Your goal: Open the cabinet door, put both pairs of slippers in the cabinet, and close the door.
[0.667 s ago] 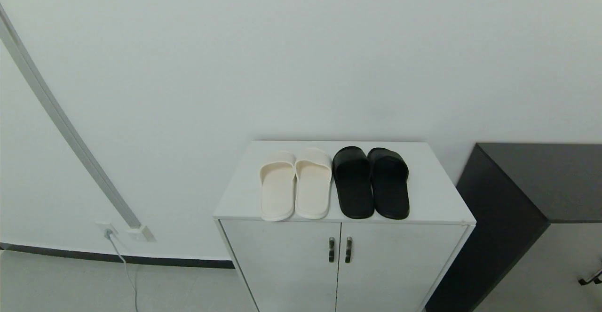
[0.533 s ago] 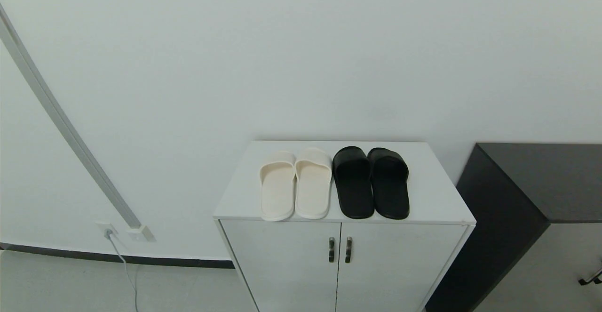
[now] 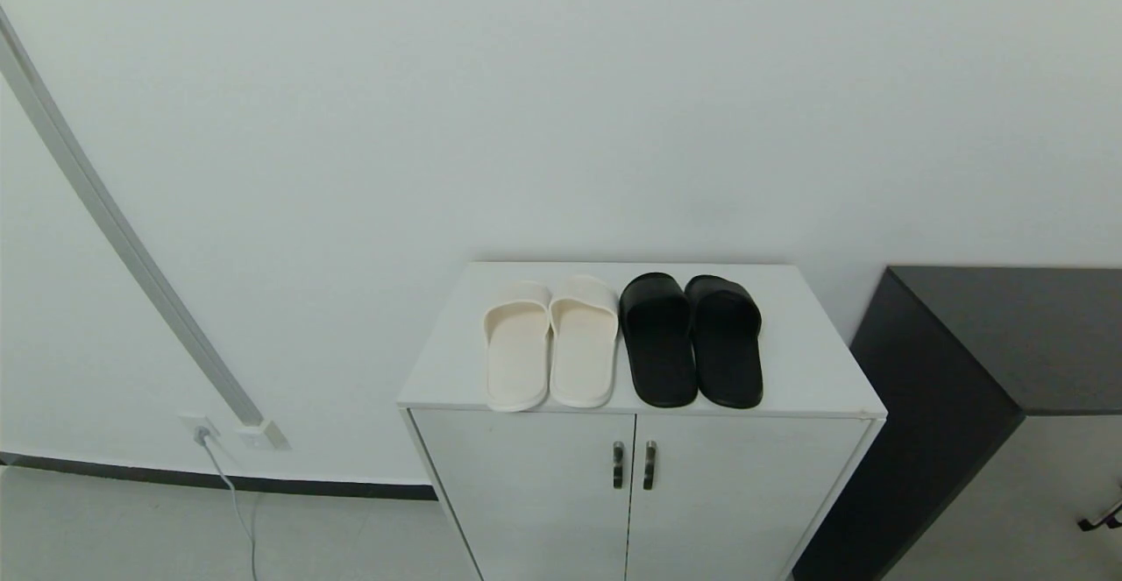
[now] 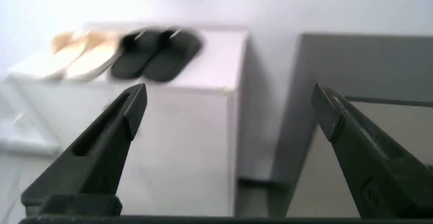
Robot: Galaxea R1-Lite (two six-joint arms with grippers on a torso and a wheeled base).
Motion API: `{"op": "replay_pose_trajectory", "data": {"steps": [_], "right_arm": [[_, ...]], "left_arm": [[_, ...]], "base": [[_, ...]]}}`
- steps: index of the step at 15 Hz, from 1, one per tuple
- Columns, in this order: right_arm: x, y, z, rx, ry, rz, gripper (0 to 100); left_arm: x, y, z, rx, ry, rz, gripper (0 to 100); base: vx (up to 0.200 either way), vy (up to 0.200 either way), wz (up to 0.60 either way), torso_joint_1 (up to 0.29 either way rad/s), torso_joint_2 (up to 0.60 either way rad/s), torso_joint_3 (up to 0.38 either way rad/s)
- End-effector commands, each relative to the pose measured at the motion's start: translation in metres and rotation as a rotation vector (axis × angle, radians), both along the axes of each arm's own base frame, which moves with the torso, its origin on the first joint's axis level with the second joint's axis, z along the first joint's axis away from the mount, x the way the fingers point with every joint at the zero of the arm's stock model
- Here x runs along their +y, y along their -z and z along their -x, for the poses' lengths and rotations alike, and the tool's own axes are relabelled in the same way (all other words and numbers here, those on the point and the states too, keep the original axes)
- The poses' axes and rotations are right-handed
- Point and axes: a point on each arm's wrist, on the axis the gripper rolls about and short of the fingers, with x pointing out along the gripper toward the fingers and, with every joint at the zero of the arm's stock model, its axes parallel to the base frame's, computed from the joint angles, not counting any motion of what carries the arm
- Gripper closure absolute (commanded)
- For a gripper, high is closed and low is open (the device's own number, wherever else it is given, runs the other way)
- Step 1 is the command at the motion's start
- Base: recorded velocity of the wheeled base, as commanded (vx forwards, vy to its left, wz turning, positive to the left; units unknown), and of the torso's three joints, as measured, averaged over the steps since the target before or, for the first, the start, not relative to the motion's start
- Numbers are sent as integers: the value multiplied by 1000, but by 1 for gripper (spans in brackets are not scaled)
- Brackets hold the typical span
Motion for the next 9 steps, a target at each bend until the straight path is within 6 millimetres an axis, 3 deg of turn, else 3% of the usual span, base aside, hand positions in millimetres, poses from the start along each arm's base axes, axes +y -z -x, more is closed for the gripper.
{"op": "replay_pose_trajectory", "data": {"steps": [1,4,6,8,9], "right_arm": [[4,-29,-38,243,-162,7,0],[10,-63,-87,357,-281,-4,0],[21,-69,-118,422,-323,-22,0],[46,-68,-147,416,-335,8,0],[69,-68,-163,400,-326,-8,0]], "left_arm": [[0,0,0,-1,0,0,100],[0,0,0,-1,0,0,100],[0,0,0,0,0,0,100],[0,0,0,0,0,0,100],[0,0,0,0,0,0,100]], "base": [[0,0,0,0,0,0],[0,0,0,0,0,0],[0,0,0,0,0,0],[0,0,0,0,0,0],[0,0,0,0,0,0]]}}
